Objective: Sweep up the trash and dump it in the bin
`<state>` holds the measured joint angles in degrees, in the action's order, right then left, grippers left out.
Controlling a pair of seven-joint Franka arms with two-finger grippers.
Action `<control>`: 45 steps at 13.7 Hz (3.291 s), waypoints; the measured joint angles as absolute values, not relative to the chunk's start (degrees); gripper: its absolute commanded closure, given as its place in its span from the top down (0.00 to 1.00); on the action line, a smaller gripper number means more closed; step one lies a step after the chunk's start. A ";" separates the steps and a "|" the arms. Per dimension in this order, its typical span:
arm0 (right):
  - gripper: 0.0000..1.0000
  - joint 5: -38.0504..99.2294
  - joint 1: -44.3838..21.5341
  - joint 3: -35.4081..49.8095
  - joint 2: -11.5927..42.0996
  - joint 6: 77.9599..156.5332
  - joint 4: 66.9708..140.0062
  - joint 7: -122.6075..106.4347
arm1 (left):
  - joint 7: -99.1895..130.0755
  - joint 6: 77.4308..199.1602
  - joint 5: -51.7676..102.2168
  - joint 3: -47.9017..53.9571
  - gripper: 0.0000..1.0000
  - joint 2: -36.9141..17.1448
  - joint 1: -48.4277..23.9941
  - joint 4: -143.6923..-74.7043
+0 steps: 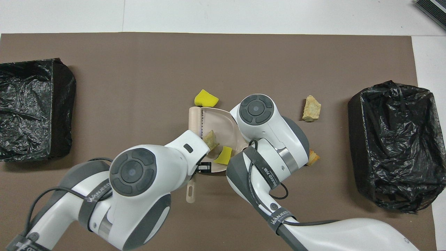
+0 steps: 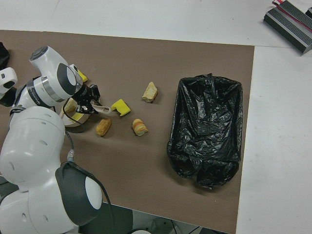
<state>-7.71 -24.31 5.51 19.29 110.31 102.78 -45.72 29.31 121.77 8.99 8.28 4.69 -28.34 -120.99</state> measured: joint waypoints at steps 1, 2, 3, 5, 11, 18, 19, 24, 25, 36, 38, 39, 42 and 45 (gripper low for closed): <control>0.00 -7.70 -24.32 5.52 19.27 109.98 102.81 -44.61 | 27.83 121.61 8.99 8.16 0.00 4.53 -26.55 -120.56; 0.00 -7.69 -24.33 5.54 19.23 109.41 102.82 -43.00 | 25.69 121.25 8.99 8.07 0.00 3.95 -24.95 -119.76; 0.00 -7.68 -24.36 5.57 19.20 108.73 102.82 -41.35 | 23.79 120.31 8.99 8.00 0.00 2.82 -23.78 -118.33; 0.00 -7.68 -24.39 5.59 19.18 107.83 102.82 -39.29 | 22.25 119.32 8.99 7.97 0.00 -1.17 -22.82 -114.03; 0.00 -7.68 -22.78 5.23 18.17 106.73 104.01 -38.20 | 21.83 125.07 8.77 8.23 0.00 -13.08 -22.82 -107.09; 0.00 -7.38 -21.54 5.40 17.07 106.73 105.66 -30.24 | 21.52 121.80 5.31 8.56 0.00 -16.57 -22.91 -106.29; 0.00 -7.30 -21.55 5.41 16.93 106.73 105.81 -29.79 | 21.40 120.28 4.86 8.56 0.00 -16.57 -22.91 -106.29; 0.00 -7.24 -21.54 5.41 16.87 106.75 105.92 -29.62 | 17.39 119.50 4.49 9.43 0.00 -16.51 -23.35 -106.26; 0.00 -7.24 -21.54 5.41 16.87 106.75 105.92 -29.62 | 16.94 119.42 4.49 9.69 0.00 -16.45 -24.35 -106.25; 0.00 -7.23 -21.54 5.41 16.86 106.76 105.93 -29.62 | 17.47 113.81 4.49 8.64 0.00 -9.91 -27.62 -105.62; 0.00 -7.23 -21.55 5.41 16.85 106.78 105.93 -29.62 | 17.48 111.90 4.49 8.53 0.00 -7.39 -25.99 -105.48; 0.00 -7.23 -21.55 5.42 16.82 106.80 105.93 -29.65 | 17.53 111.12 4.49 8.43 0.00 -6.38 -25.28 -105.47; 0.00 -7.24 -21.23 5.35 15.32 107.46 105.53 -32.38 | 19.99 109.34 4.49 8.11 0.00 -5.35 -22.80 -105.47; 0.00 -4.96 -16.50 5.22 9.98 104.98 104.29 -40.01 | 22.01 106.91 4.49 7.87 0.00 -5.37 -18.99 -105.52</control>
<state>-4.96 -16.50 5.22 9.98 104.98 104.29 -40.01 22.01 106.91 4.49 7.87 -5.37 -18.99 -105.52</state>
